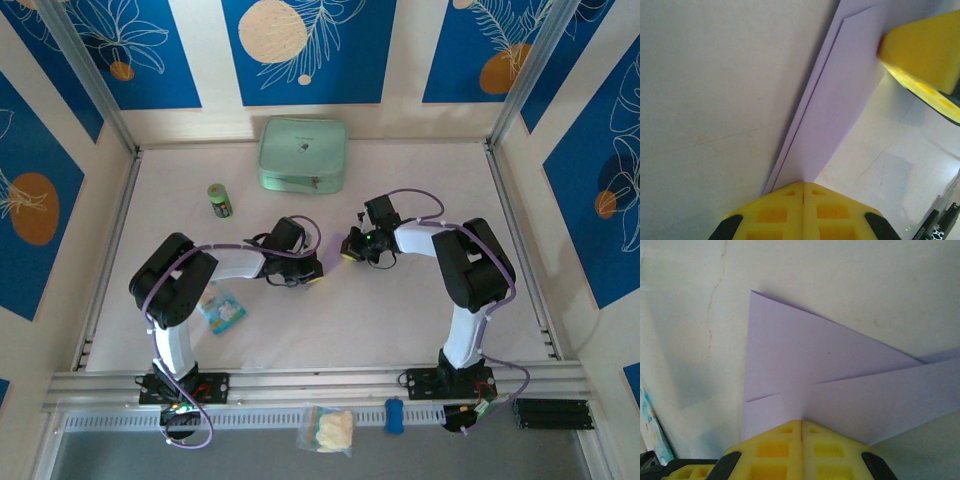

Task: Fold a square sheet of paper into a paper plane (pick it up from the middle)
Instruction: Fold the wing for the fifth time at the center of the table.

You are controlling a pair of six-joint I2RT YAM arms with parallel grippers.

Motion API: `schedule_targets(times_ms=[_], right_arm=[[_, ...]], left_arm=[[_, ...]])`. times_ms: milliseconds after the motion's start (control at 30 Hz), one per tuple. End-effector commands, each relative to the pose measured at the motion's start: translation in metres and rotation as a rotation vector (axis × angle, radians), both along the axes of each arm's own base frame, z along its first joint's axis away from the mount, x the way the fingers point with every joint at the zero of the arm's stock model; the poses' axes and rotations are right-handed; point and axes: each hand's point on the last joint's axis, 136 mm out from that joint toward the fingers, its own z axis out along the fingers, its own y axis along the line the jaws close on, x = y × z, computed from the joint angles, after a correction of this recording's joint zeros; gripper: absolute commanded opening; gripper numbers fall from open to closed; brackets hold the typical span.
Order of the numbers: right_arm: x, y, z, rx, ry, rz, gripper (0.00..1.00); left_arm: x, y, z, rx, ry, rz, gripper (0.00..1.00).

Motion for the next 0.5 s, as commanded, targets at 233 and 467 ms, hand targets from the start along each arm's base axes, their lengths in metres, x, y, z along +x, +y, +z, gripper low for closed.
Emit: schedule_targets(times_ms=[233,467], right_arm=[[-0.015,-0.016,-0.037,-0.107,0.107,0.005,0.02],[-0.017,-0.017,-0.042,-0.114,0.122,0.012,0.02]], left_arm=[[0.026,-0.025,0.025,-0.055,-0.089,-0.072,0.04],[0.026,-0.026,0.005,-0.008,-0.059,-0.093,0.01]])
